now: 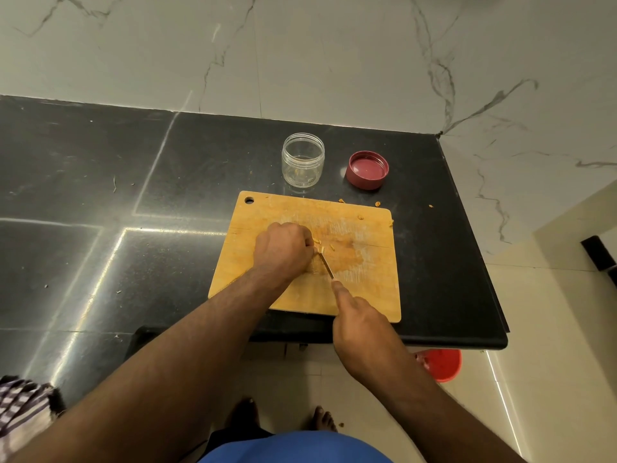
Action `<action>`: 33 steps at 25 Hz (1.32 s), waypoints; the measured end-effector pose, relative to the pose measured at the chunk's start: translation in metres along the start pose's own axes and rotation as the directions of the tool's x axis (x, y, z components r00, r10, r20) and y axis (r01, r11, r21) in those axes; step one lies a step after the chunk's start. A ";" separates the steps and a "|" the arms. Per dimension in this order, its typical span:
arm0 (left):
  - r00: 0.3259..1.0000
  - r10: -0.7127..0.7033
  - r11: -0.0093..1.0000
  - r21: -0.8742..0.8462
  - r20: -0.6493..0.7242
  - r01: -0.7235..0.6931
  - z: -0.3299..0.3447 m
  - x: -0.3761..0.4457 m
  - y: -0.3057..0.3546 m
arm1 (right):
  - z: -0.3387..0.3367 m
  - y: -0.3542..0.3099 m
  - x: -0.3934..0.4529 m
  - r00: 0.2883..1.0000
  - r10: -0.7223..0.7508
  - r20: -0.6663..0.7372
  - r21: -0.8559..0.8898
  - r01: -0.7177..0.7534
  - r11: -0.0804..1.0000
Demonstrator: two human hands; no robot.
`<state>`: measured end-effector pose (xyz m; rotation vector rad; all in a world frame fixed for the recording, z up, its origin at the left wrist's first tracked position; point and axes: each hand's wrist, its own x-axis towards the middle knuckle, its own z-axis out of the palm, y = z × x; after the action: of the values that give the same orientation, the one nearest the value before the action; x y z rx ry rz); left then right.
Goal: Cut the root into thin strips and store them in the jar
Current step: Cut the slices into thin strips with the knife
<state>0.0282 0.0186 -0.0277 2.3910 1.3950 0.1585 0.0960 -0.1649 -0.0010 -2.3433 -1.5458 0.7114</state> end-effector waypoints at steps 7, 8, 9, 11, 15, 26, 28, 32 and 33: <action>0.999 -0.028 0.999 0.042 -0.027 0.029 0.000 -0.005 -0.001 | -0.004 -0.001 0.011 0.994 -0.024 -0.103 0.075 0.031 0.997; 0.999 -0.037 0.998 0.041 -0.028 0.038 -0.001 -0.006 0.000 | -0.004 -0.003 0.015 0.995 -0.030 -0.099 0.064 0.037 0.997; 0.999 -0.045 0.998 0.040 -0.026 0.046 -0.001 -0.006 0.000 | -0.004 -0.004 0.019 0.995 -0.033 -0.094 0.056 0.038 0.998; 0.998 -0.063 0.997 0.035 -0.020 0.064 -0.003 -0.006 0.001 | -0.002 -0.007 0.024 0.997 -0.031 -0.072 0.042 0.034 0.999; 0.997 -0.079 0.996 0.033 -0.004 0.079 -0.006 -0.006 0.003 | 0.001 -0.010 0.032 1.000 -0.012 -0.013 -0.003 0.012 1.000; 0.997 -0.076 0.997 0.000 0.023 0.076 -0.004 -0.003 0.000 | -0.001 0.000 0.002 0.994 -0.037 -0.104 0.088 0.046 0.995; 0.997 -0.074 0.997 0.001 0.021 0.074 -0.003 -0.002 0.000 | -0.001 -0.002 0.011 0.994 -0.033 -0.103 0.074 0.041 0.996; 0.997 -0.081 0.997 0.021 -0.005 0.081 -0.002 -0.004 0.000 | 0.000 -0.005 0.023 0.996 -0.041 -0.081 0.053 0.045 0.998; 0.996 -0.084 0.996 0.021 -0.009 0.084 -0.002 -0.004 0.000 | 0.000 -0.006 0.026 0.997 -0.035 -0.069 0.051 0.038 0.998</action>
<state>0.0255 0.0158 -0.0258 2.3462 1.5049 0.1316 0.0990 -0.1389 -0.0050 -2.2716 -1.5192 0.6487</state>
